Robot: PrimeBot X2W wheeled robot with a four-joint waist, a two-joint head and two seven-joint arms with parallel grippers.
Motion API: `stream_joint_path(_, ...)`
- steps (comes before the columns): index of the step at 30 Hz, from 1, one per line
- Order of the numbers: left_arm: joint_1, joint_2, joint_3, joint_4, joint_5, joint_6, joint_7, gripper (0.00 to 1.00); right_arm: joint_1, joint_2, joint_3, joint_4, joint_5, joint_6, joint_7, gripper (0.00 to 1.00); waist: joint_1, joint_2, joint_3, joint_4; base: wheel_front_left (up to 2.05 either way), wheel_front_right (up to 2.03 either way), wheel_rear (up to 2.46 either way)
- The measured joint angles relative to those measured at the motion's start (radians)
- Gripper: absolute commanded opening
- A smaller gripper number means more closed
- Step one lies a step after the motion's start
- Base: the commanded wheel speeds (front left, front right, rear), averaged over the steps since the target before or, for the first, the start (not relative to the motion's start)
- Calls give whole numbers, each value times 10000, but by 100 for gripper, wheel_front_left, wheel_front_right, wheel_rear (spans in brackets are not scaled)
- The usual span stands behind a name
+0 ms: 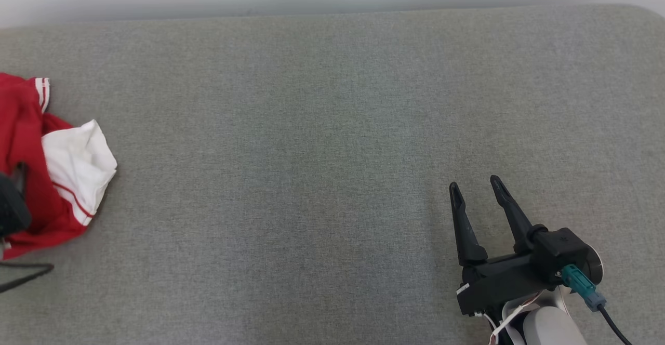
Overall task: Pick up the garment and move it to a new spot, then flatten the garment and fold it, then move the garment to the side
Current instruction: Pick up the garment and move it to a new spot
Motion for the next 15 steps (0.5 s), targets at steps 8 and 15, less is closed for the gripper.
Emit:
stream_joint_path(8,23,50,-316,543,75,48,-88,55,-42,2,-31,-13,-4,0,52,100,0,-1,143,-115,0,0,0)
stream_joint_path(15,-20,119,-558,408,249,73,-1035,0,-33,12,-82,46,-12,0,19,100,0,-1,-29,-36,0,0,0)
